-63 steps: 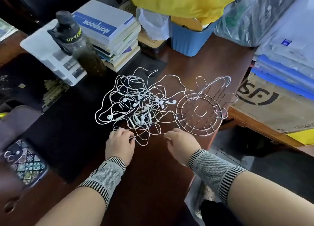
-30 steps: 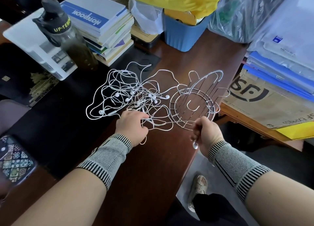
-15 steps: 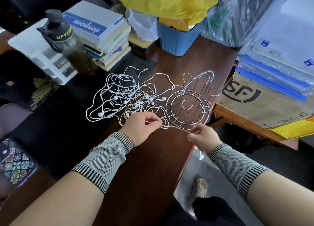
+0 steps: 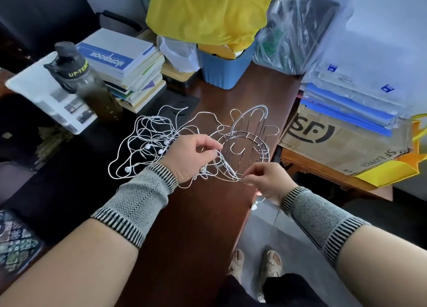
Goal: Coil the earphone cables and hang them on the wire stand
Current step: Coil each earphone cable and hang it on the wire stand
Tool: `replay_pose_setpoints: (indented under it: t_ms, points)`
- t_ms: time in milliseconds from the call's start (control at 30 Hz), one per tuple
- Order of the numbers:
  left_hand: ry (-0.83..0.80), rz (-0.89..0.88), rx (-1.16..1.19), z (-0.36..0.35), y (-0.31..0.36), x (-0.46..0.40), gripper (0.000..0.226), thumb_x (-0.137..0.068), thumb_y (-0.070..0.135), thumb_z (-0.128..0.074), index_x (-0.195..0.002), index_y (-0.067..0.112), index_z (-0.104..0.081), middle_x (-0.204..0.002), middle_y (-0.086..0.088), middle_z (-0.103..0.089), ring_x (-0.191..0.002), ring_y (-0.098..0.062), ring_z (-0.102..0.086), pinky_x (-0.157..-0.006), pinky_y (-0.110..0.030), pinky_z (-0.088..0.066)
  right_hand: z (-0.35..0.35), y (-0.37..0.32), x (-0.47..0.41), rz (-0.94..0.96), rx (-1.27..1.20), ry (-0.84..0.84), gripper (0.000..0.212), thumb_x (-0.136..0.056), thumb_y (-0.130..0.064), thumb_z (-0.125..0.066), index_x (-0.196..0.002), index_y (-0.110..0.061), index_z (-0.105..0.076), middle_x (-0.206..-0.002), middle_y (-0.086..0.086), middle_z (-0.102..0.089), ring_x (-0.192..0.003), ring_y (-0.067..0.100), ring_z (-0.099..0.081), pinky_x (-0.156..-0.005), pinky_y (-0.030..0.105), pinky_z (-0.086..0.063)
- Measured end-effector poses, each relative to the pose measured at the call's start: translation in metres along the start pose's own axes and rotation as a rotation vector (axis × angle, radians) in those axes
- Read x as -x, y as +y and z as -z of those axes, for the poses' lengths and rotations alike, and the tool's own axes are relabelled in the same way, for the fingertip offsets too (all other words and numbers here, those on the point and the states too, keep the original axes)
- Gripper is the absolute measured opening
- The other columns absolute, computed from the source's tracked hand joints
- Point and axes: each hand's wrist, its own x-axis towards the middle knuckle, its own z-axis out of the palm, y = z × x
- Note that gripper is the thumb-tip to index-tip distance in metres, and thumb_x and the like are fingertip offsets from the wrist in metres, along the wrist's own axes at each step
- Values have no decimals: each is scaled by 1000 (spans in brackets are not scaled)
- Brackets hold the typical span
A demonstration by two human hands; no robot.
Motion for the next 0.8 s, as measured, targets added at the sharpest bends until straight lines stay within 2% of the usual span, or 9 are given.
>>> replay_pose_setpoints:
  t_ms: [100, 233, 300, 367, 467, 567, 633, 700, 800]
  points:
    - [-26, 8, -79, 4, -1, -8, 22, -87, 3, -62, -96, 20, -72, -79, 8, -60, -50, -5, -50, -54, -21, -49, 13, 6, -1, -86, -129, 48, 17, -83, -4, -61, -68, -8, -64, -54, -2, -51, -49, 11, -44, -48, 21, -43]
    - [-10, -23, -233, 1, 0, -16, 30, -84, -2, -57, -97, 21, -71, -81, 10, -56, -53, -7, -45, -51, -9, -37, 21, 7, -2, -186, -506, 67, 28, -86, 5, -47, -60, -6, -50, -57, 7, -34, -43, 14, -31, -40, 19, -31]
    - [44, -20, -346, 0, 0, -19, 28, -85, 1, -57, -93, 26, -67, -85, 11, -58, -66, -6, -53, -64, -13, -44, 25, 6, -1, -209, -601, 36, 31, -86, 7, -42, -58, -6, -44, -56, 8, -32, -45, 15, -28, -38, 19, -31]
    - [92, 4, -430, -2, 0, -20, 23, -87, 5, -58, -91, 26, -64, -86, 9, -58, -78, -9, -57, -74, -23, -47, 28, 5, 0, -229, -647, -11, 32, -85, 8, -38, -57, -6, -42, -56, 9, -35, -49, 16, -29, -40, 22, -33]
    - [134, 3, -527, -4, 0, -21, 16, -88, 9, -60, -90, 24, -61, -90, 4, -58, -81, -13, -56, -75, -24, -43, 31, 7, 1, -239, -648, -66, 31, -83, 10, -38, -57, -5, -43, -55, 10, -40, -50, 15, -32, -45, 21, -34]
    - [144, -10, -527, -3, 3, -21, 11, -87, 12, -61, -83, 22, -59, -82, 6, -58, -70, -11, -53, -65, -22, -40, 32, 6, 0, -222, -564, -77, 29, -82, 11, -41, -59, -6, -47, -55, 8, -44, -49, 16, -35, -48, 22, -38]
    - [87, -12, -477, -1, 4, -20, 13, -87, 14, -62, -78, 23, -60, -72, 10, -57, -59, -6, -49, -55, -20, -37, 32, 3, 1, -196, -486, -76, 25, -82, 12, -44, -65, -6, -51, -56, 7, -45, -49, 15, -37, -52, 24, -39]
    - [44, -22, -408, 1, 5, -18, 18, -87, 14, -64, -73, 24, -60, -69, 11, -58, -58, -5, -52, -57, -18, -39, 32, 1, 1, -171, -420, -91, 22, -81, 14, -46, -78, -4, -58, -57, 6, -47, -49, 15, -38, -55, 27, -38]
    - [20, -25, -242, 2, 8, -14, 18, -86, 11, -66, -73, 22, -62, -69, 9, -61, -57, -3, -56, -61, -20, -48, 29, -4, 1, -141, -368, -175, 36, -81, 12, -58, -109, -11, -63, -58, 6, -50, -49, 17, -41, -62, 35, -42]
